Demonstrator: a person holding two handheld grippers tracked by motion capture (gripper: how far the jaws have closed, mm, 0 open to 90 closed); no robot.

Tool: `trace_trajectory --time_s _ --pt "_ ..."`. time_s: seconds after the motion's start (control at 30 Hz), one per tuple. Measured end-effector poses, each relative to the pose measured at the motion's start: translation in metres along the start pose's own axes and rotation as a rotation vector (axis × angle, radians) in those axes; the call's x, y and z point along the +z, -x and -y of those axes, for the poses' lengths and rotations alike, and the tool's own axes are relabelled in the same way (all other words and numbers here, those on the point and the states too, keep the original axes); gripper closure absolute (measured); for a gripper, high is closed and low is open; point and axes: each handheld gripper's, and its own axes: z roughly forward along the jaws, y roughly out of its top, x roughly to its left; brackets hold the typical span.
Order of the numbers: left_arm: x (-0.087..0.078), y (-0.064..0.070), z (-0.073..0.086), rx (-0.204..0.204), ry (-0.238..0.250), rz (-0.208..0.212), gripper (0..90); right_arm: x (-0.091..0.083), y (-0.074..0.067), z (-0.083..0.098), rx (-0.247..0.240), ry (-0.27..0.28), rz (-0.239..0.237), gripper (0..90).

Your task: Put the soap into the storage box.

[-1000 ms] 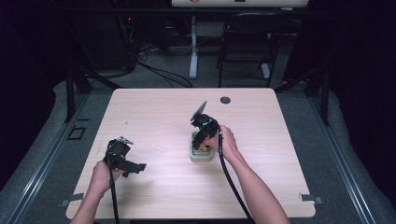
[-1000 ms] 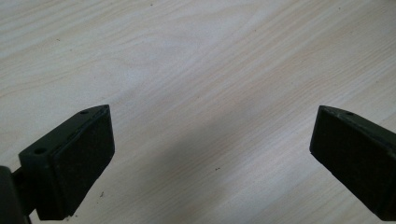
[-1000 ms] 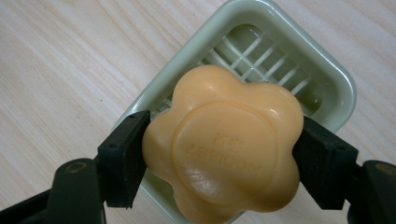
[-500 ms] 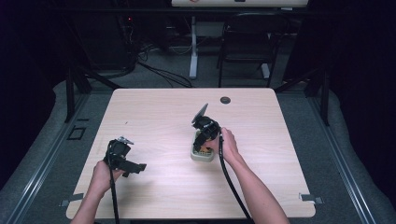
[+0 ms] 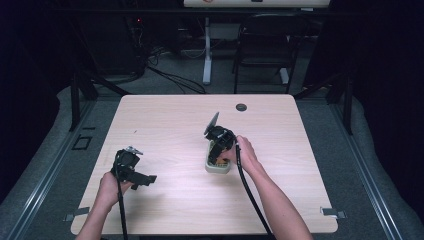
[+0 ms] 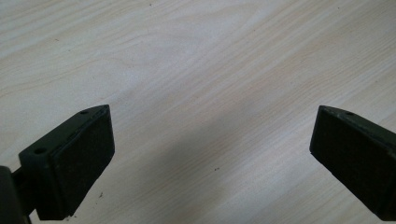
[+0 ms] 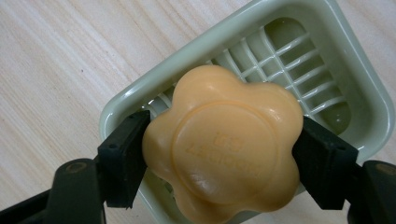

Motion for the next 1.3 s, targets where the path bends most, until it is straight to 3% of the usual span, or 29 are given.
trace_trajectory --time_s 0.27,0.4,0.53,1.07,1.1,1.3 --pt "0.0 0.0 0.0 -0.002 0.001 0.0 0.0 0.001 0.001 0.003 -0.055 0.002 -0.01 26.1" --pt "0.0 0.0 0.0 0.001 0.0 -0.001 0.0 0.0 0.001 0.003 -0.058 -0.005 -0.017 26.0" --pt "0.0 0.0 0.0 0.001 0.0 -0.001 0.0 0.0 0.0 0.002 -0.102 -0.009 -0.014 26.1" --pt "0.0 0.0 0.0 -0.003 0.002 -0.001 0.0 -0.002 0.001 0.001 -0.068 0.017 -0.016 25.2" --pt "0.0 0.0 0.0 -0.002 0.001 0.0 0.0 -0.002 0.001 0.002 -0.065 0.039 -0.02 24.6" --pt "0.0 0.0 0.0 0.0 0.0 -0.001 0.0 -0.012 0.003 0.002 -0.041 0.048 -0.017 17.7"
